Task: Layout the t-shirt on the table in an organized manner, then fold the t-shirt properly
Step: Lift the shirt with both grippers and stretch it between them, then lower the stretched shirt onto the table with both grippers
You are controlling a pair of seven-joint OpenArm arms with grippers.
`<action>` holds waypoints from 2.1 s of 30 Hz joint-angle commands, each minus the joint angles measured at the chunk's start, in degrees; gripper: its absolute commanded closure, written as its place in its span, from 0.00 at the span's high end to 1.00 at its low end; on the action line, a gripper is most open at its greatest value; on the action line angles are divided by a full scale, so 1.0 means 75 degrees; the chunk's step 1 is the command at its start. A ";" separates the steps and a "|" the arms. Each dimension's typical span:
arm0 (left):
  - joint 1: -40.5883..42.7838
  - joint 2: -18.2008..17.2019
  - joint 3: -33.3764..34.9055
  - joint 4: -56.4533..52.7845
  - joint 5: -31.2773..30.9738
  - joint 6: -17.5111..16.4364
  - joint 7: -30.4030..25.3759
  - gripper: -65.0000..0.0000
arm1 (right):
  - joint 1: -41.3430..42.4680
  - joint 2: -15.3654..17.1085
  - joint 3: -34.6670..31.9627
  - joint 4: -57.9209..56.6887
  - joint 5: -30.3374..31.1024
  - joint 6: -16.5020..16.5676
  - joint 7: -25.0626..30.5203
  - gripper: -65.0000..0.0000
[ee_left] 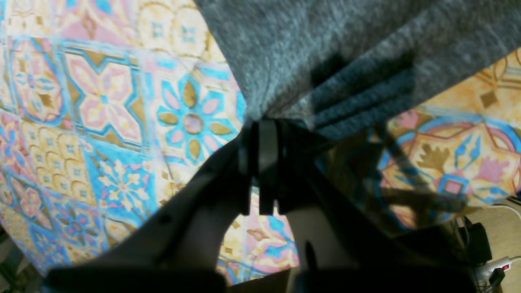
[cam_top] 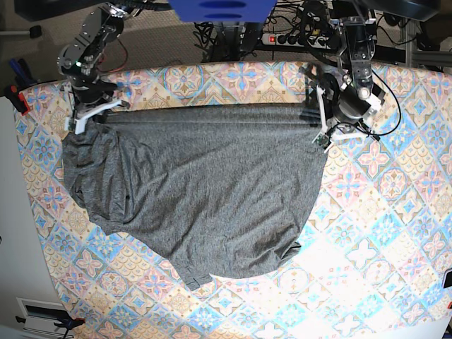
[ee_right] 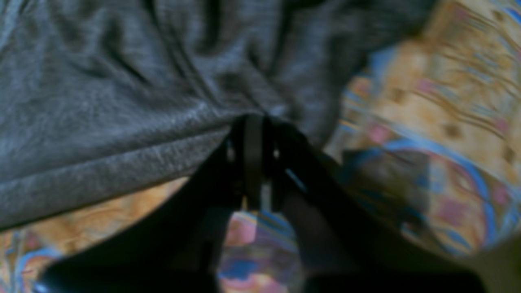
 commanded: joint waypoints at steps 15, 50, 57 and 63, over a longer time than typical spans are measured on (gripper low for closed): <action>-0.0006 -0.0607 -0.0031 0.0192 0.0117 0.0051 -0.0941 0.00 | -0.0274 0.0081 -0.0933 0.0608 0.0074 -0.0035 0.0228 0.28; -0.0662 0.1655 -0.0617 0.0168 0.4818 0.0051 -0.1468 0.00 | -0.0263 0.0081 -0.0956 0.0561 0.0086 -0.0035 0.0263 0.43; -0.0697 0.1643 -0.0793 0.0180 0.4747 0.0051 -0.1070 0.02 | -0.0263 0.0081 -0.0968 0.0537 0.0086 -0.0035 0.0228 0.43; -0.0721 0.1819 -0.0817 0.0180 0.4747 0.0051 -0.1058 0.23 | -0.0263 0.0081 -0.0968 0.0526 0.0086 -0.0035 0.0228 0.44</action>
